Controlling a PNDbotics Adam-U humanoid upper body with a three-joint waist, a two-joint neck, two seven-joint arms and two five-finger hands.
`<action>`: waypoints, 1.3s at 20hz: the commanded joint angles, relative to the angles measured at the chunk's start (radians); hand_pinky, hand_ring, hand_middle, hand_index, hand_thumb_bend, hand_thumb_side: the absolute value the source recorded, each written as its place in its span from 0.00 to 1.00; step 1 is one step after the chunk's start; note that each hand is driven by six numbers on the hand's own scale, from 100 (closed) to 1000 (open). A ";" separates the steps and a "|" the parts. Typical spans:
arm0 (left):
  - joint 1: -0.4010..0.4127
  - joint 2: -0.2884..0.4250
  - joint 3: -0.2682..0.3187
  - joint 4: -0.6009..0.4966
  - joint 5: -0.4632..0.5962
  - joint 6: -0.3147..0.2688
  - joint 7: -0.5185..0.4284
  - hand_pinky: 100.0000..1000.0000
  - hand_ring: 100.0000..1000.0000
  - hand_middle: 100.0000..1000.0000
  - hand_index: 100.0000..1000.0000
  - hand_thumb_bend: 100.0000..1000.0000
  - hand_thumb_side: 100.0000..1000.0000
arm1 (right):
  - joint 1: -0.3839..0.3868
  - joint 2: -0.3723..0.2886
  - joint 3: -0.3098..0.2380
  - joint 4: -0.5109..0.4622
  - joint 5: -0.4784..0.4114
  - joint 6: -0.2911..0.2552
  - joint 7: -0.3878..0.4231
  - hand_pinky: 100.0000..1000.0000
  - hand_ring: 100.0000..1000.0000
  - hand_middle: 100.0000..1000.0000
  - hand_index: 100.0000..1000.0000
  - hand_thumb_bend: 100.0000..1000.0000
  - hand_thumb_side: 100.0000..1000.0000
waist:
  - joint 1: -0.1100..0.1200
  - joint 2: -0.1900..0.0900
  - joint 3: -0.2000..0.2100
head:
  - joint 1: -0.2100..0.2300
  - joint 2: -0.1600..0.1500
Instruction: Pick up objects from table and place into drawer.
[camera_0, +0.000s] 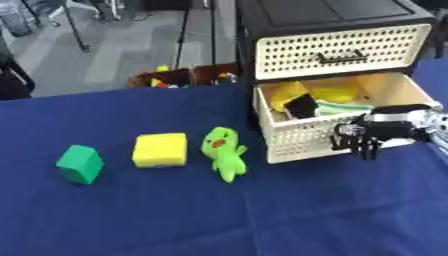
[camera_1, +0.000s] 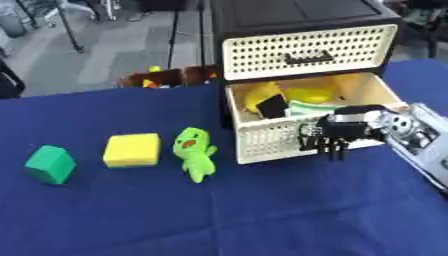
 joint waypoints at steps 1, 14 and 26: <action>-0.004 0.012 0.010 -0.016 0.004 -0.001 0.000 0.42 0.53 0.46 0.81 0.57 0.79 | -0.014 -0.001 -0.006 0.034 0.012 -0.003 0.001 0.55 0.76 0.75 0.79 0.00 1.00 | 0.000 -0.010 0.004 | 0.000 -0.012; 0.001 -0.002 0.004 -0.016 0.010 0.002 -0.010 0.41 0.53 0.46 0.81 0.56 0.80 | -0.088 0.043 -0.006 0.109 0.053 -0.026 -0.028 0.56 0.77 0.76 0.80 0.00 1.00 | -0.002 0.004 0.013 | -0.005 -0.032; -0.003 -0.005 0.001 -0.016 0.012 0.004 -0.015 0.41 0.53 0.46 0.81 0.56 0.80 | -0.156 0.088 -0.015 0.223 0.156 -0.101 -0.069 0.59 0.80 0.79 0.81 0.00 1.00 | -0.004 0.020 0.027 | -0.011 -0.046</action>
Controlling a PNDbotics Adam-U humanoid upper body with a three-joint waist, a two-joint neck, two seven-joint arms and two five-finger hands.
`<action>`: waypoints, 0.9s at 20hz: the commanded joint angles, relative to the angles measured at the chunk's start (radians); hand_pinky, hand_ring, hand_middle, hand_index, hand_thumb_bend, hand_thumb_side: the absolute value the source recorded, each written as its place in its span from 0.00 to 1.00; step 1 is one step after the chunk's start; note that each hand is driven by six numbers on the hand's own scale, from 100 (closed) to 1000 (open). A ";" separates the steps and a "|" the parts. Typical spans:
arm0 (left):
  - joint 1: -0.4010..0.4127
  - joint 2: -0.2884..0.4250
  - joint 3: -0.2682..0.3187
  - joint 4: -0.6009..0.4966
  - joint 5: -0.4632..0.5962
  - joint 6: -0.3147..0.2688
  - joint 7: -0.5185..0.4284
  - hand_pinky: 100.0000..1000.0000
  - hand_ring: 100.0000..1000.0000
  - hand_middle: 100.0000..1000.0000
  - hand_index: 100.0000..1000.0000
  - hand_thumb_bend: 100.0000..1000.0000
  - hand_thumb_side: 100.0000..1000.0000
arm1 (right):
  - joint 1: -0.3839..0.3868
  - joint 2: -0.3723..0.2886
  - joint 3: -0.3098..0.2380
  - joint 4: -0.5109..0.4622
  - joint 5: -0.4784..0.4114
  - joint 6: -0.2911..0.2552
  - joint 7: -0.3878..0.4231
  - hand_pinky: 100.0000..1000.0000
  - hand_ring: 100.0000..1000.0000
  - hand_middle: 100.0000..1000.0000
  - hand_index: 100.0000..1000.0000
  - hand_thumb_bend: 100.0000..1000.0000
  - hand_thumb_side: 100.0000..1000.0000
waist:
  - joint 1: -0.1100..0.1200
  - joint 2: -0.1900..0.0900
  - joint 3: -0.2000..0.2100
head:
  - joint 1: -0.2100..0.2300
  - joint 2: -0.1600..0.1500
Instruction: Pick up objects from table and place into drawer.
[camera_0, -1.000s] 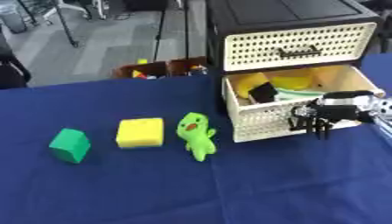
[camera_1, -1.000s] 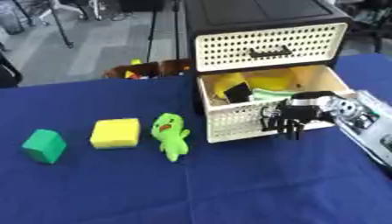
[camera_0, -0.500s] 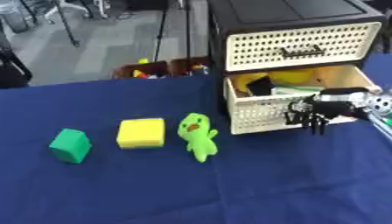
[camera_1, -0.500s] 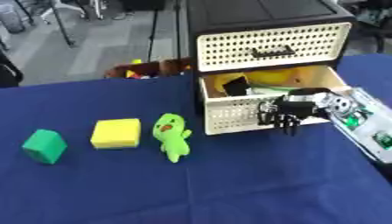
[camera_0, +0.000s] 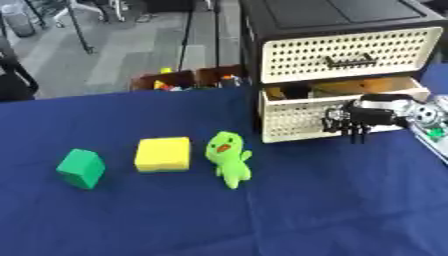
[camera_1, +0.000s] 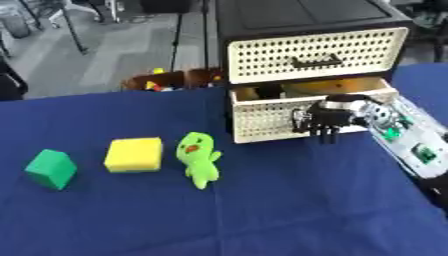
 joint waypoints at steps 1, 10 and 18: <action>-0.010 0.014 0.002 -0.016 0.003 0.000 -0.004 0.41 0.53 0.46 0.81 0.56 0.80 | -0.009 -0.002 -0.003 0.044 0.030 -0.016 -0.011 0.60 0.80 0.80 0.81 0.00 1.00 | -0.001 -0.012 0.003 | -0.002 -0.012; -0.010 0.011 0.002 -0.016 0.005 0.000 -0.005 0.42 0.53 0.46 0.81 0.56 0.80 | -0.032 0.006 0.000 0.093 0.058 -0.045 -0.036 0.64 0.84 0.84 0.83 0.00 1.00 | -0.004 -0.008 0.009 | -0.004 -0.021; -0.013 0.007 0.001 -0.016 0.007 -0.003 -0.009 0.42 0.53 0.46 0.81 0.56 0.80 | -0.056 0.022 -0.010 0.139 0.057 -0.081 -0.068 0.64 0.85 0.86 0.87 0.00 1.00 | -0.009 0.003 0.035 | -0.015 -0.041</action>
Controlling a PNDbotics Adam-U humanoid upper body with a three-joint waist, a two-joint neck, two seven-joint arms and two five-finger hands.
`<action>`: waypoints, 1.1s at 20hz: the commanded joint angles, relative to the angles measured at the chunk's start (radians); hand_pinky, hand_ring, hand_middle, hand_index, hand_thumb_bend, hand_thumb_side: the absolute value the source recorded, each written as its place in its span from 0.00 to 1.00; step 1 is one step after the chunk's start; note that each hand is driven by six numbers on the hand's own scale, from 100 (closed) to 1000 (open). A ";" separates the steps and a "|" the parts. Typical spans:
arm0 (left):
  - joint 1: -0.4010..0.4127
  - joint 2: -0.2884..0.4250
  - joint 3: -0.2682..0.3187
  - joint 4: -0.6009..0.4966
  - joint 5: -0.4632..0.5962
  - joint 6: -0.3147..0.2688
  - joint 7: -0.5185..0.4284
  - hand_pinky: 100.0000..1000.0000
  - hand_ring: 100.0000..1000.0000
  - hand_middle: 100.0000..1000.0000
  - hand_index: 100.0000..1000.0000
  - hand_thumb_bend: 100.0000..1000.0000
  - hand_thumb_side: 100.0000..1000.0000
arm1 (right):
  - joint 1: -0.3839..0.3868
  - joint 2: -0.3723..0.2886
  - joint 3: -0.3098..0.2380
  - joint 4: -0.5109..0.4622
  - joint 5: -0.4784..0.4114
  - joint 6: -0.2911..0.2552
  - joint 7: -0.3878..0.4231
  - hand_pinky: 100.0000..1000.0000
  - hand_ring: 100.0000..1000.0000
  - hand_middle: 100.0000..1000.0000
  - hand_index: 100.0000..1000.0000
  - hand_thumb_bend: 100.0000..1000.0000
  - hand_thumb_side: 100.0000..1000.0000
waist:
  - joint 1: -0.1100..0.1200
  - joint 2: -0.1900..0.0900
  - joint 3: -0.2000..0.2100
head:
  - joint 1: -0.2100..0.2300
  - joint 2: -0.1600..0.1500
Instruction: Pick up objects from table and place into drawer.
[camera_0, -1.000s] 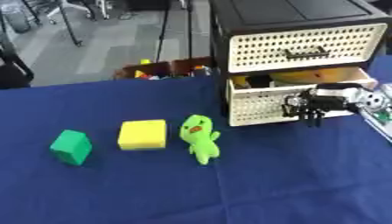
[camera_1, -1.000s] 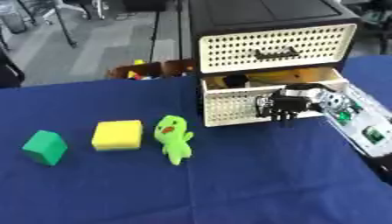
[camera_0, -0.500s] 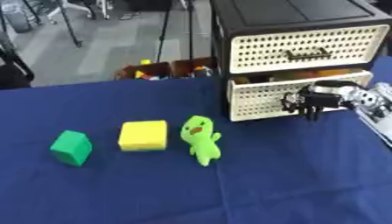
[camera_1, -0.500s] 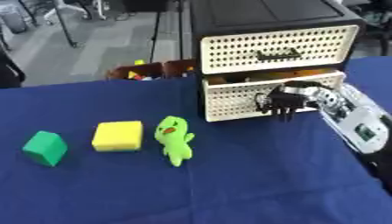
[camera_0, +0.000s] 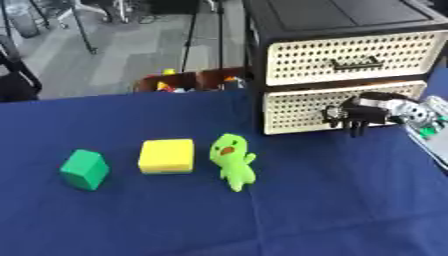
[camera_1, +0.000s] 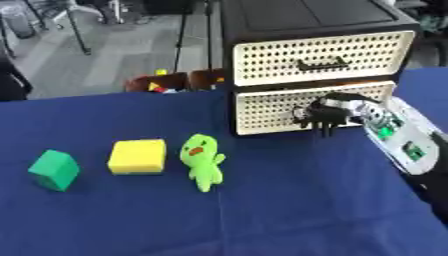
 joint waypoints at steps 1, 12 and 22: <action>-0.013 0.007 0.000 -0.016 0.004 -0.002 -0.006 0.42 0.53 0.46 0.81 0.56 0.80 | -0.012 0.006 0.001 0.037 0.006 -0.011 -0.005 0.64 0.85 0.86 0.87 0.00 1.00 | 0.000 -0.007 0.013 | -0.007 -0.023; -0.010 0.008 0.000 -0.016 0.004 0.000 -0.013 0.42 0.53 0.46 0.81 0.55 0.80 | 0.008 -0.015 0.012 -0.001 0.043 -0.024 0.028 0.62 0.83 0.82 0.84 0.00 1.00 | -0.003 -0.013 0.007 | -0.005 -0.015; 0.002 0.012 0.001 -0.016 0.002 0.001 -0.018 0.42 0.54 0.46 0.81 0.56 0.80 | 0.145 -0.130 -0.034 -0.300 -0.026 0.045 0.046 0.58 0.78 0.74 0.81 0.00 1.00 | 0.002 -0.049 -0.031 | 0.015 0.011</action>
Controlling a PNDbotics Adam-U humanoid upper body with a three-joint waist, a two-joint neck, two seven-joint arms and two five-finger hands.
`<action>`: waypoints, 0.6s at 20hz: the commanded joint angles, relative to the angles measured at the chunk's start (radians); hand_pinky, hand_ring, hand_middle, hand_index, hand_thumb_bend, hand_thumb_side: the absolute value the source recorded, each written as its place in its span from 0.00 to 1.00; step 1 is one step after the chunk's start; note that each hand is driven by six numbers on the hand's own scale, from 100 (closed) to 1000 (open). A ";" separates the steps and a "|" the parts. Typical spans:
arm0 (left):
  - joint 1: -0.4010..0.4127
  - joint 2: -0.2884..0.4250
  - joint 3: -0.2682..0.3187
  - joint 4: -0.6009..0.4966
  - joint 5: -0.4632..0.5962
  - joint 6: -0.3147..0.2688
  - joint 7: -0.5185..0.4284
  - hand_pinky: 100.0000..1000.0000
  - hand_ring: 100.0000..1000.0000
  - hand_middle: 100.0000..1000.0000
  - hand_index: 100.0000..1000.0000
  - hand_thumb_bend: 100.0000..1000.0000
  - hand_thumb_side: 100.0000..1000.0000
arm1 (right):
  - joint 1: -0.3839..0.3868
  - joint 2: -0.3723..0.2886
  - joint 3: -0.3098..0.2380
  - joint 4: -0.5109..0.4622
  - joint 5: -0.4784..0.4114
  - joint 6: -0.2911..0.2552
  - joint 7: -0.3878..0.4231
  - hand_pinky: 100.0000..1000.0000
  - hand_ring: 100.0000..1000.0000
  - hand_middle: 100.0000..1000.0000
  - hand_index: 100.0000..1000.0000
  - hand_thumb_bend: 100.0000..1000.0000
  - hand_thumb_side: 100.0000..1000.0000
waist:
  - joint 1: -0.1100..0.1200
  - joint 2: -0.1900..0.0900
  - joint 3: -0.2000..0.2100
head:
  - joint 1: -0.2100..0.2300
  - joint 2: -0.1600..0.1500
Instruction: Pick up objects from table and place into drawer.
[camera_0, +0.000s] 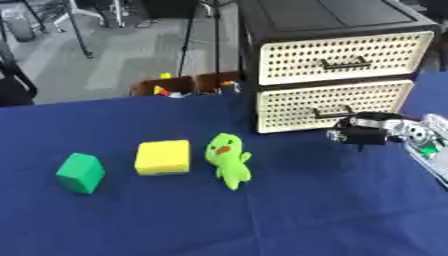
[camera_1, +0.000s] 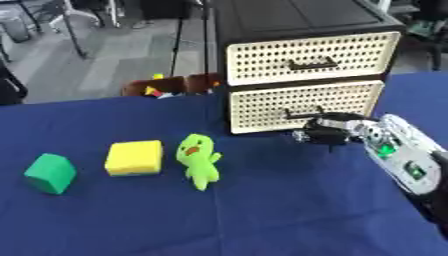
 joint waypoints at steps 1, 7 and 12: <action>-0.003 0.022 0.003 -0.016 0.000 -0.001 -0.001 0.43 0.54 0.46 0.81 0.56 0.80 | 0.022 -0.075 -0.047 -0.117 -0.049 0.027 -0.011 0.58 0.78 0.74 0.81 0.00 1.00 | 0.000 -0.029 -0.005 | 0.012 0.009; 0.007 0.026 0.010 -0.016 -0.004 -0.003 0.008 0.43 0.54 0.46 0.81 0.56 0.80 | 0.110 -0.129 -0.145 -0.316 -0.156 0.059 -0.093 0.56 0.77 0.74 0.82 0.00 1.00 | 0.008 -0.037 -0.018 | 0.025 0.015; 0.014 0.025 0.013 -0.016 -0.005 -0.004 0.012 0.43 0.54 0.46 0.81 0.56 0.81 | 0.165 -0.151 -0.215 -0.473 -0.204 0.074 -0.176 0.55 0.77 0.73 0.82 0.00 1.00 | 0.014 -0.042 -0.026 | 0.033 0.013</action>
